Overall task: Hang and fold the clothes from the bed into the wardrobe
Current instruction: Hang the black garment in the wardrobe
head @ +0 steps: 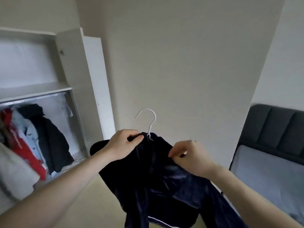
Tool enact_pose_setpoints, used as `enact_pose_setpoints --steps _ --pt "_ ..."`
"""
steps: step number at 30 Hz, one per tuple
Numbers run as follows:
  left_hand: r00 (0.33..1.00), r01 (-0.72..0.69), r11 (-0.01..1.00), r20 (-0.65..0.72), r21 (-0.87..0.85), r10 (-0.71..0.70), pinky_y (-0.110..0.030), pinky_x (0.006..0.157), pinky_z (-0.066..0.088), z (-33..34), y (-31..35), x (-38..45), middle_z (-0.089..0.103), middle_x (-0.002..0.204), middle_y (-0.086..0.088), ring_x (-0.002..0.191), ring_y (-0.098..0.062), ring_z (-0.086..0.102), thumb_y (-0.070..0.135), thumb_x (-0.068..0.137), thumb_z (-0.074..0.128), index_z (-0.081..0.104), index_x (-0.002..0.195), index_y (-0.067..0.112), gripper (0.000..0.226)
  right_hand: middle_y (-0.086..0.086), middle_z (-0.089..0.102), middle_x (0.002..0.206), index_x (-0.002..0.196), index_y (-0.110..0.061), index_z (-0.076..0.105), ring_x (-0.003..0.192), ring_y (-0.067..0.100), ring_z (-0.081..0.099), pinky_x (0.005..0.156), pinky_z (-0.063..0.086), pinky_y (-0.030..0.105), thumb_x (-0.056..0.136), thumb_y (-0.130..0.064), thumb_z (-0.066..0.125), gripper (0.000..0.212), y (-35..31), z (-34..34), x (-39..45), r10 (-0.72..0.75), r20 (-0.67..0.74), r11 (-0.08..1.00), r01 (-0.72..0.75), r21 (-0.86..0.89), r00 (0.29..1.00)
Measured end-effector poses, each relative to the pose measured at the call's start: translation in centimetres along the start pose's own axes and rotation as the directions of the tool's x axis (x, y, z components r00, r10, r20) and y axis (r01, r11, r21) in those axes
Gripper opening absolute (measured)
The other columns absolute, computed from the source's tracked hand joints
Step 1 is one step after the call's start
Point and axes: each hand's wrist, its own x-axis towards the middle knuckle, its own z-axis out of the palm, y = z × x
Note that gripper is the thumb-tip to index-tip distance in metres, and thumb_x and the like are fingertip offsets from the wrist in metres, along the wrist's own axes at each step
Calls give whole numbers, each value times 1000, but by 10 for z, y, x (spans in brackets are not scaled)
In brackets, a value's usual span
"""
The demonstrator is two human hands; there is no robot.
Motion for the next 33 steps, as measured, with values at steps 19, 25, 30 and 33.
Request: enact_pose_setpoints --steps 19,25,30,33 --pt "900 279 882 -217 -381 -378 -46 74 41 -145 -187 -29 44 70 -5 68 -21 45 62 94 47 42 75 8 57 -15 48 65 76 -11 54 63 4 44 58 36 28 107 -41 49 43 -76 176 202 -281 315 939 192 284 907" --pt "819 503 839 -194 -209 -539 -37 98 50 -190 -268 -22 70 102 18 104 -9 66 90 61 68 62 100 39 64 -13 40 57 60 -26 43 54 8 37 50 29 22 104 -42 51 47 -141 261 269 -241 322 935 130 329 916" --pt "779 495 867 -417 -48 -468 -44 85 53 -215 -342 -11 68 87 5 87 -22 65 53 77 76 59 90 21 39 -11 40 58 62 -22 45 53 8 37 50 30 19 105 -35 53 45 -177 314 306 -217 328 912 71 403 919" --pt "774 508 857 -392 -83 -497 -38 78 52 -228 -381 10 69 84 8 84 -21 66 43 81 71 64 85 30 16 -7 43 65 70 -17 46 61 10 42 60 34 23 103 -25 53 34 -184 333 337 -190 422 905 -8 426 887"
